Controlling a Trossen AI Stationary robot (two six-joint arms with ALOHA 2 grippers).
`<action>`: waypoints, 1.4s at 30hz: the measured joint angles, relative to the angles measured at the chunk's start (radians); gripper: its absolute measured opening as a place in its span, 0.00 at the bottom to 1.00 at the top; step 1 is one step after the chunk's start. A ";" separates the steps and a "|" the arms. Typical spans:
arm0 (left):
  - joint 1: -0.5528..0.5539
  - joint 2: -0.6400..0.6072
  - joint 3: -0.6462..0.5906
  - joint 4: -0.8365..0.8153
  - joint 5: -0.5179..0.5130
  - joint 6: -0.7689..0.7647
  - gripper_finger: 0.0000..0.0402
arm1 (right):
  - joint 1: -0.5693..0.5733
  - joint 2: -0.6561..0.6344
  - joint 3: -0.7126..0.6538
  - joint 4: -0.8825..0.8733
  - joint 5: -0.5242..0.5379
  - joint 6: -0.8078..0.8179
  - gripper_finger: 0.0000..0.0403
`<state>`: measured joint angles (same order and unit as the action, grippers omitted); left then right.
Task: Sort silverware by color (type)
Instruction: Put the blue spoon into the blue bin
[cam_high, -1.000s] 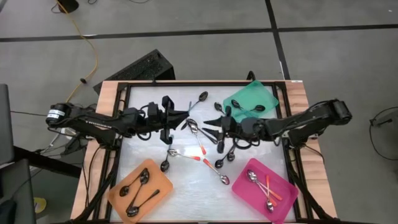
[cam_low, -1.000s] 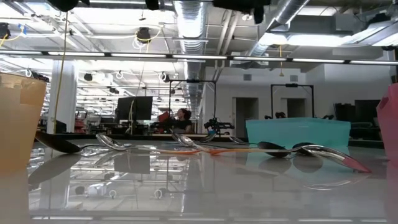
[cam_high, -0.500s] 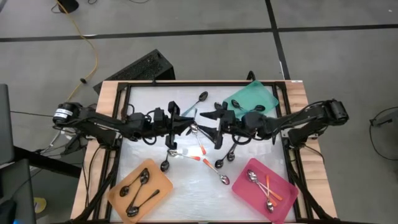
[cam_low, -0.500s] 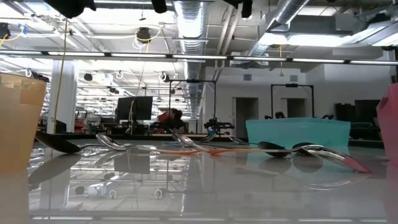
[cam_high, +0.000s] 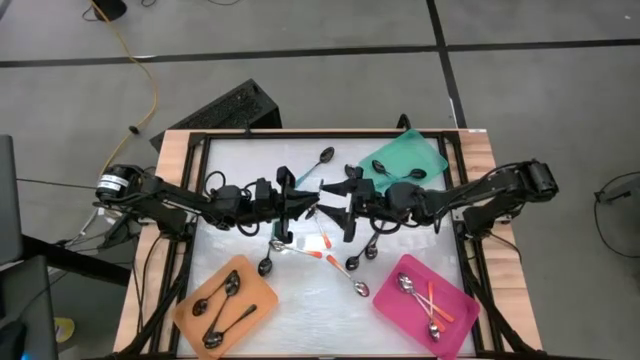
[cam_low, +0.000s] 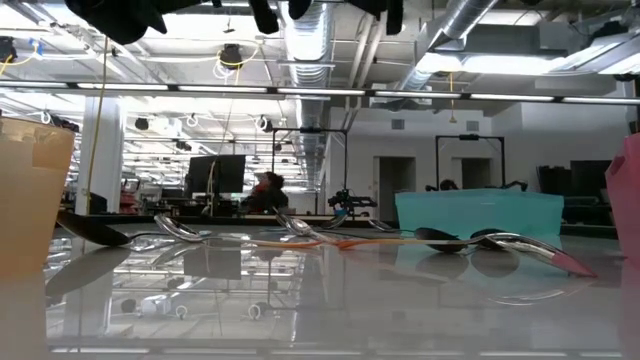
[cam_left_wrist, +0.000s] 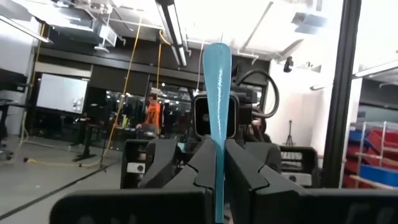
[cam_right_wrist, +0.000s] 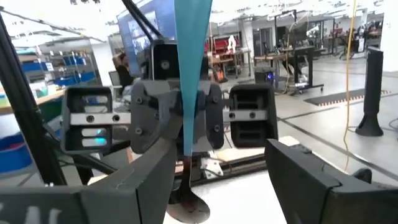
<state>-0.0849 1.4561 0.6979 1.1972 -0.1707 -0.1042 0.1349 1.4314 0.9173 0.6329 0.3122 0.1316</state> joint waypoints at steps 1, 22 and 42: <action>0.000 0.000 0.000 -0.004 0.000 0.009 0.00 | 0.000 0.007 0.000 -0.005 0.000 0.001 0.66; 0.002 -0.002 0.000 -0.023 0.035 0.004 0.00 | 0.003 0.111 0.073 0.012 -0.003 0.009 0.57; 0.002 -0.001 0.001 -0.076 0.029 -0.123 0.06 | 0.037 0.089 0.100 -0.132 0.043 0.081 0.02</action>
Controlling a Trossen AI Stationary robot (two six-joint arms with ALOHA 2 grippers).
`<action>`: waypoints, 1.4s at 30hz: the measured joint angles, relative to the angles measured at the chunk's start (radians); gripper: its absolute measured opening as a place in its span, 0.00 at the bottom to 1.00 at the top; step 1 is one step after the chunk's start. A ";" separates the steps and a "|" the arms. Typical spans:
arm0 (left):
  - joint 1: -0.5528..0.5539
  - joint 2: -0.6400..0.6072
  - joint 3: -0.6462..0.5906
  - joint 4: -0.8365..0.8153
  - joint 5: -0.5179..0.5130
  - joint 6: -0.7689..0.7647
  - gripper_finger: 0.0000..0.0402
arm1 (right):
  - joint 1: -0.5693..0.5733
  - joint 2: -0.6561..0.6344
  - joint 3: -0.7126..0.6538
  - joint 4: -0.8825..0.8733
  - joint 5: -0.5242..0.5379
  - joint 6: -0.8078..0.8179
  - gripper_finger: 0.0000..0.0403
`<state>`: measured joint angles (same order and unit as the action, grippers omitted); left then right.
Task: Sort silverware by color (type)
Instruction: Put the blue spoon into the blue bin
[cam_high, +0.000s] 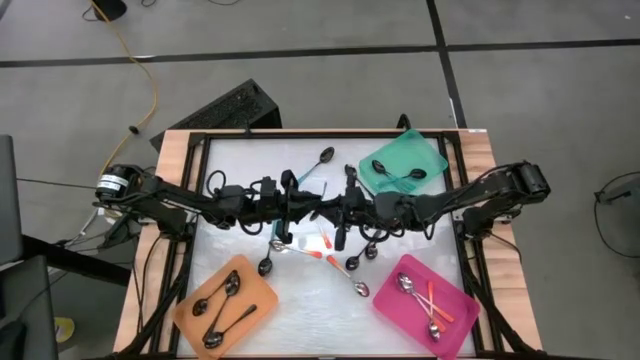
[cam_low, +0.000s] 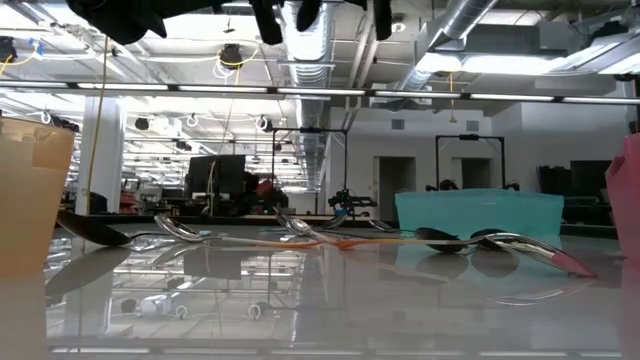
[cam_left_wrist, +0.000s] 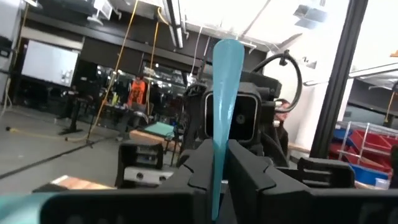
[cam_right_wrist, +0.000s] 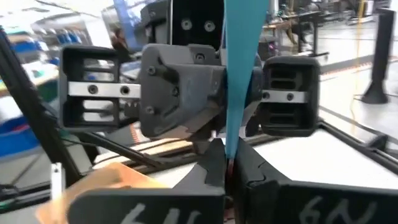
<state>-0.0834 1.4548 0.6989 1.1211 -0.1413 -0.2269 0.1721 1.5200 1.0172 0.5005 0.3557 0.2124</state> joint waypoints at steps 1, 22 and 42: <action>0.000 0.000 0.000 -0.007 -0.002 -0.004 0.09 | 0.000 -0.007 0.000 -0.017 0.021 -0.001 0.02; -0.004 -0.004 -0.001 -0.152 -0.016 -0.133 0.42 | -0.206 -0.323 -0.002 -1.081 0.432 0.114 0.02; -0.004 -0.005 -0.001 -0.241 -0.002 -0.137 0.42 | -0.492 -0.045 -0.178 -1.175 0.372 0.258 0.02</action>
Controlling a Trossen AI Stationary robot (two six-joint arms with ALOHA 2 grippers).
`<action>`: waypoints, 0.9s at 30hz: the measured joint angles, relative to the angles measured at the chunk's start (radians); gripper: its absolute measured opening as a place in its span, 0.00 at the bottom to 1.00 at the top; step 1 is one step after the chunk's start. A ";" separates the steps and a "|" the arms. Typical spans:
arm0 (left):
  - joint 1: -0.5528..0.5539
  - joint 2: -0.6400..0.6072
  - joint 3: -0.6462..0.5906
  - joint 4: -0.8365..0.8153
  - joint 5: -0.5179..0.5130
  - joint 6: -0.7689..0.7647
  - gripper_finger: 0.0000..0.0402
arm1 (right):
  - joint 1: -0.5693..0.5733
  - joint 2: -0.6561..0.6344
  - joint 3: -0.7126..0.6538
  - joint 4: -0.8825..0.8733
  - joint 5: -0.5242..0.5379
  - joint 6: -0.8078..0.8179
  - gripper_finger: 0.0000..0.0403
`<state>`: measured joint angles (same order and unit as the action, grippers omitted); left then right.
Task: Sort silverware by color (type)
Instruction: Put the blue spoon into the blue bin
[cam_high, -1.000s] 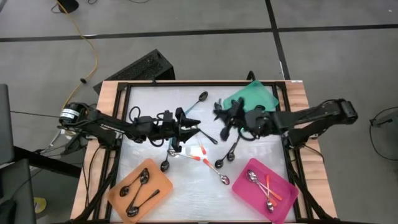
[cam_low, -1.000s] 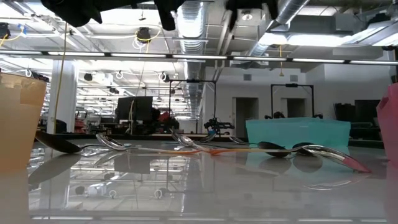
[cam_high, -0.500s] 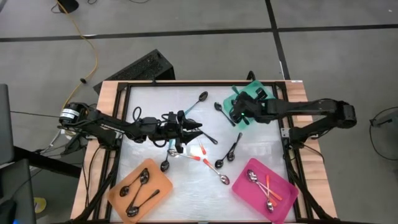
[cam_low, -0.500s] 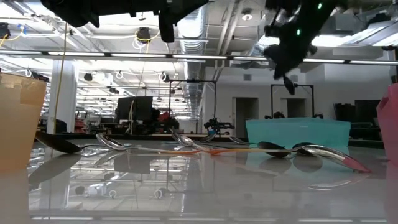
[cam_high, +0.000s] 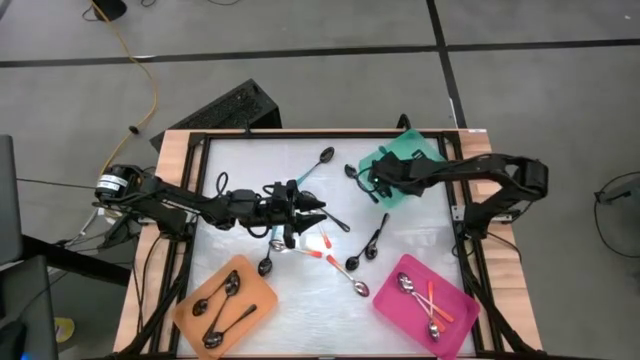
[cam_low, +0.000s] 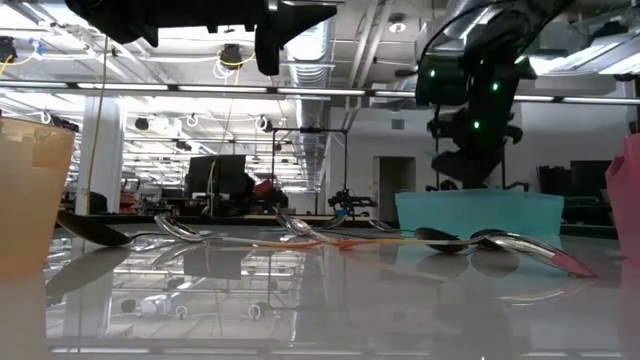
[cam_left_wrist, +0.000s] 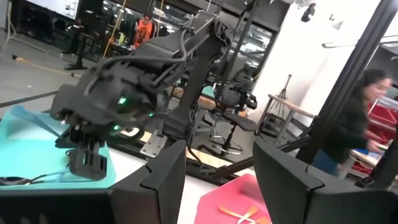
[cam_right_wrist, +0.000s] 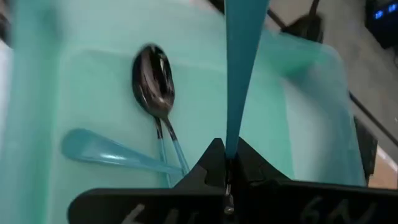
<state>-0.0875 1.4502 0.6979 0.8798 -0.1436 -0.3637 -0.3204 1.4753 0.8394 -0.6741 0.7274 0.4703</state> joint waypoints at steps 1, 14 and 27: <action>0.000 0.000 0.000 -0.002 0.000 0.000 0.42 | -0.005 0.016 -0.002 0.002 0.000 0.003 0.02; 0.000 0.000 0.000 -0.020 -0.027 0.000 0.42 | -0.031 0.184 -0.001 0.069 0.004 -0.035 0.05; 0.000 0.000 0.000 -0.036 -0.046 0.000 0.42 | -0.002 0.185 -0.003 0.113 -0.021 -0.086 0.17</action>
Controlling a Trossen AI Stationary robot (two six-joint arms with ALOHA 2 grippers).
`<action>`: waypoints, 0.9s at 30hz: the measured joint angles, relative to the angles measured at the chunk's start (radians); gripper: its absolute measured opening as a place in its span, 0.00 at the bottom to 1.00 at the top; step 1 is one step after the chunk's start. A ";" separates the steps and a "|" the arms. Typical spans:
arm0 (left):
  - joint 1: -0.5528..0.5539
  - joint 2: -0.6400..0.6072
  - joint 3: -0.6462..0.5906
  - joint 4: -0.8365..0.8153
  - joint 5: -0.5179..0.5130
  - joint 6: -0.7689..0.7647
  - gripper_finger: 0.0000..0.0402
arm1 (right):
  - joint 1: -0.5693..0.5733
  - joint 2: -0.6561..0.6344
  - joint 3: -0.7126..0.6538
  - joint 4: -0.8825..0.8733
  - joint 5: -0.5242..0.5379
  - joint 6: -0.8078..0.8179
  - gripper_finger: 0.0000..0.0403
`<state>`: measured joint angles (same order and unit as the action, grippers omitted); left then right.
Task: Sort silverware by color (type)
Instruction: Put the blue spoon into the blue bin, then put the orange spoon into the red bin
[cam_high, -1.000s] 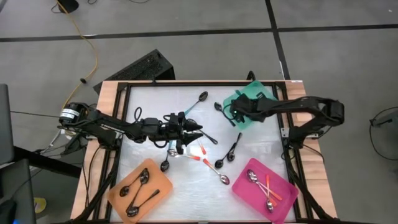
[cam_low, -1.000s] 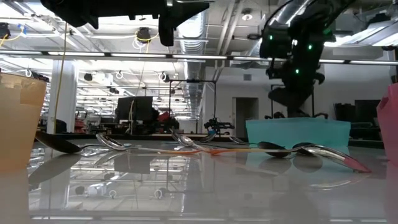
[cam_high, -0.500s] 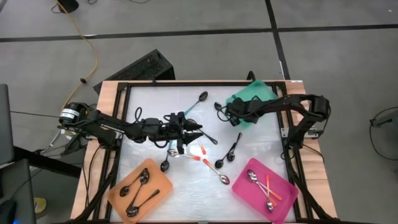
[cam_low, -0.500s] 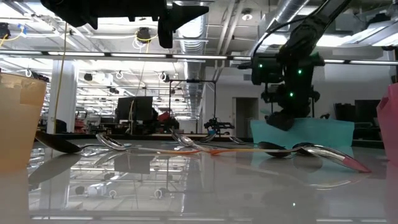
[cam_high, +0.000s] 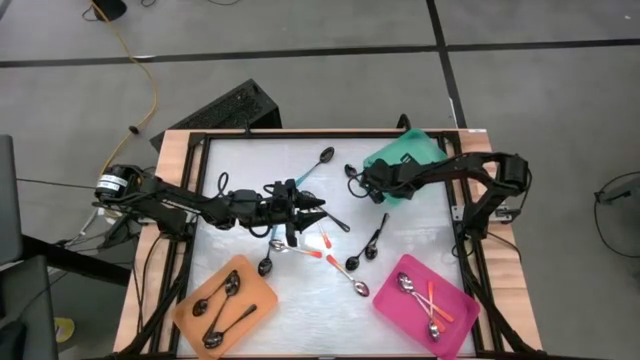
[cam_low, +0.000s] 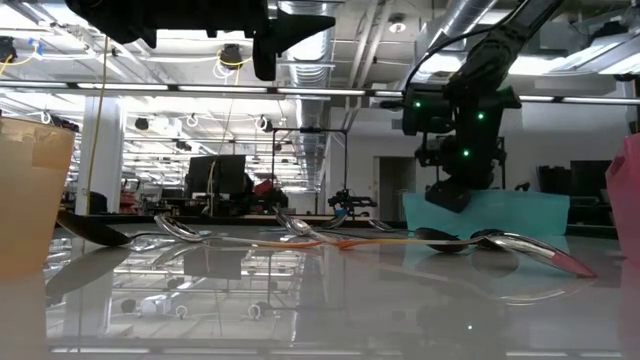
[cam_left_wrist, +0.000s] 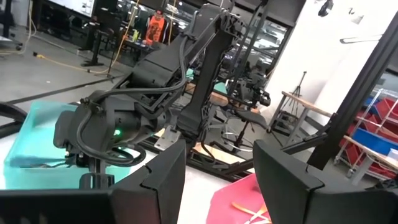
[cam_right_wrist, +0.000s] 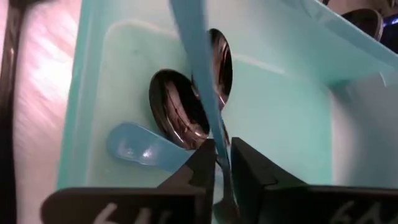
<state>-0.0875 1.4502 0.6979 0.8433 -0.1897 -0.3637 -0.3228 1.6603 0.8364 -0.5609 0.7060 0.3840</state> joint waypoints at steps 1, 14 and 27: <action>0.000 0.000 0.000 0.000 0.000 0.000 0.42 | 0.000 -0.001 0.000 0.001 -0.010 0.000 0.18; 0.000 0.000 0.000 -0.054 -0.001 0.004 0.42 | 0.002 -0.167 -0.002 0.021 -0.038 0.005 0.41; -0.032 0.003 0.000 -0.592 0.096 0.093 0.42 | 0.111 -0.632 -0.001 0.017 -0.143 0.039 0.41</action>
<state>-0.1199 1.4528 0.6979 0.2514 -0.0940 -0.2704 -0.2122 1.0284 0.8352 -0.5438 0.5630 0.4227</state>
